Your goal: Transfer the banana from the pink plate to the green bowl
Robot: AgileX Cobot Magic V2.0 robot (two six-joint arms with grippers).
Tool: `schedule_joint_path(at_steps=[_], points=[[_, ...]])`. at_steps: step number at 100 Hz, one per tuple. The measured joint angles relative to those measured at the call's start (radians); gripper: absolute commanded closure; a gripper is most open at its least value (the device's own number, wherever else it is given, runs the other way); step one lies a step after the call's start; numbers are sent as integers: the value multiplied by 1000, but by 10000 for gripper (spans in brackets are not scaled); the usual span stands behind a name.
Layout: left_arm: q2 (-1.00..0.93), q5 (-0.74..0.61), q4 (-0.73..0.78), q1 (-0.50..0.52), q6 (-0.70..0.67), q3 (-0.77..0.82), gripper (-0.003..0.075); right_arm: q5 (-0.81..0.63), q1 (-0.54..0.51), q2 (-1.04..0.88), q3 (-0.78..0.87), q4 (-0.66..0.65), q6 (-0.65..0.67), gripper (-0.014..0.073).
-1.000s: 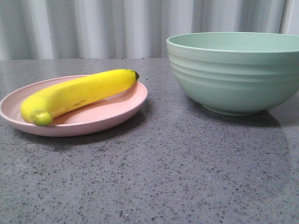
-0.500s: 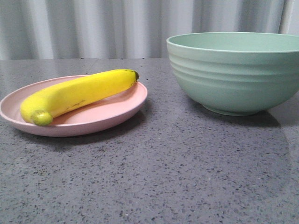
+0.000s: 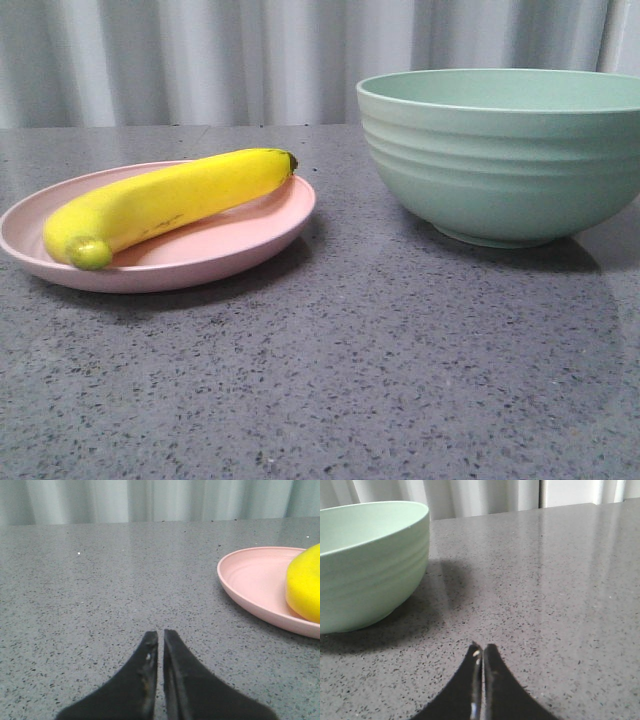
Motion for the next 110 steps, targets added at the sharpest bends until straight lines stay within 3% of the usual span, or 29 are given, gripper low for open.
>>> schedule_joint_path(at_steps=[34, 47, 71, 84, 110], points=[[0, -116, -11, 0, 0, 0, 739, -152, 0, 0, 0, 0, 0, 668], [0, -131, -20, 0, 0, -5, 739, -149, 0, 0, 0, 14, 0, 668], [14, -16, -22, 0, 0, -142, 739, 26, 0, 0, -96, 70, 0, 665], [120, 33, -22, 0, 0, -237, 739, 115, 0, 64, -177, 76, 0, 665], [381, -49, -22, 0, 0, -358, 738, 187, 0, 299, -322, 78, 0, 666]])
